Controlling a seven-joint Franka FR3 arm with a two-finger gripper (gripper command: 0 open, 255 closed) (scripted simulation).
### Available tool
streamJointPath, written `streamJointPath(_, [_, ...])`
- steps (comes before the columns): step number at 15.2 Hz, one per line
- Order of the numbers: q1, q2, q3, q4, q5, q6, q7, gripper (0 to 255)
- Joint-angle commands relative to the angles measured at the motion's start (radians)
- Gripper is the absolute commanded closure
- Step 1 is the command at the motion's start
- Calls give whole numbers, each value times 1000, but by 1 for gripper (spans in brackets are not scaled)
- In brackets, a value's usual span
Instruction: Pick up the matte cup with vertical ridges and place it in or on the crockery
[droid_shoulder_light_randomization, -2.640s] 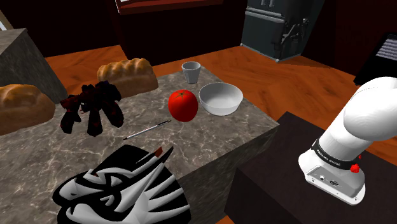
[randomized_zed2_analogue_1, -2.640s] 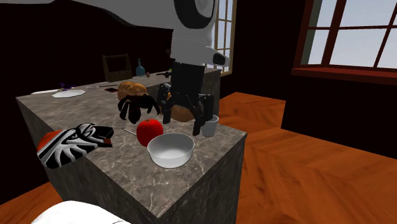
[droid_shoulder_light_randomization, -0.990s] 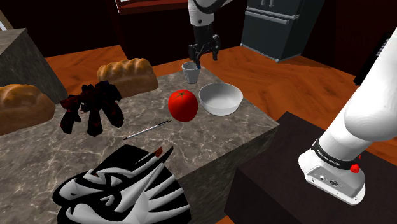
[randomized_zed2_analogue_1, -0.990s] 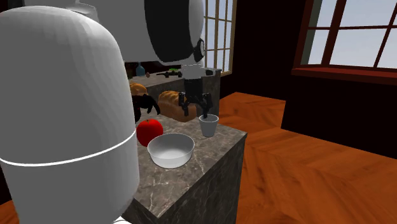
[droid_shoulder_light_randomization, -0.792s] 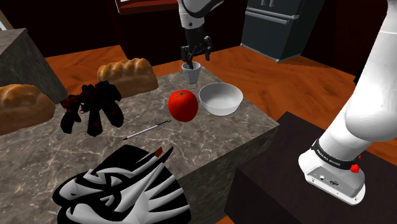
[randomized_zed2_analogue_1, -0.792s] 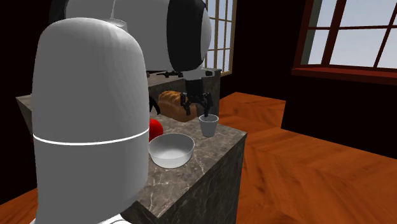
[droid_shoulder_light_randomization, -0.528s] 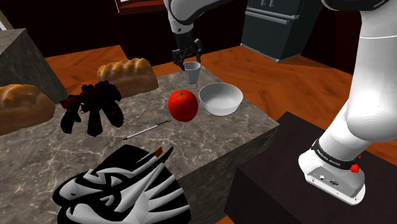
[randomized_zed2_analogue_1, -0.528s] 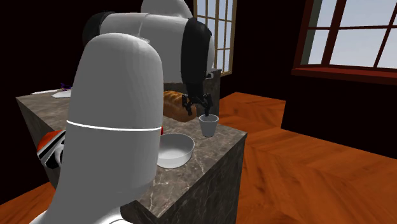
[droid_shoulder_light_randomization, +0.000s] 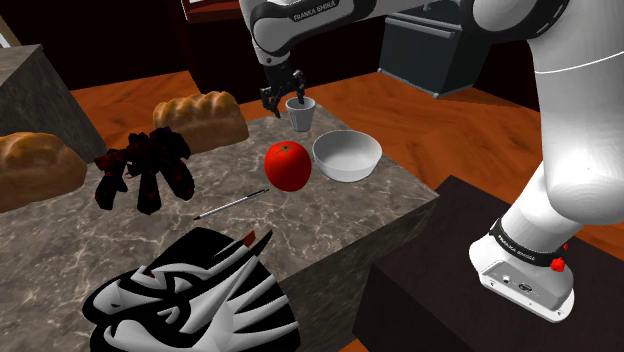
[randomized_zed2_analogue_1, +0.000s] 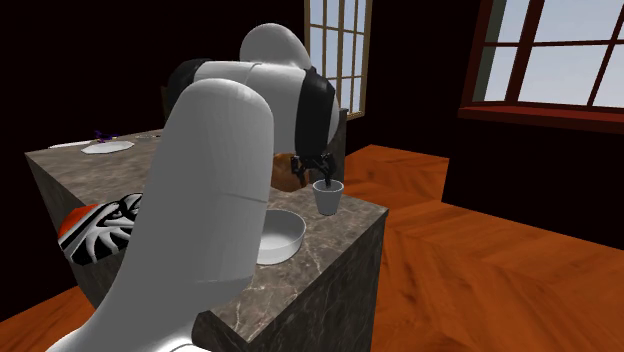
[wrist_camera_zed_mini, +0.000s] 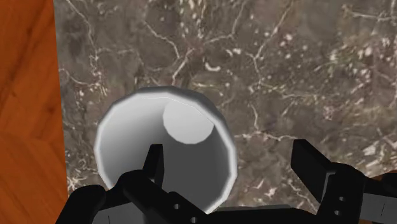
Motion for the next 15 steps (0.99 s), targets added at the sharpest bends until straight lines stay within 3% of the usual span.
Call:
streamJointPath(1, [-3, 4, -2, -19, -2, 24, 2, 0])
streamJointPath(10, [-7, 6, -3, -38, -4, 44, 4, 0])
streamJointPath(11, [-7, 6, -3, -38, -4, 44, 4, 255])
streamJointPath(15, [-7, 6, -3, -38, -4, 44, 4, 255])
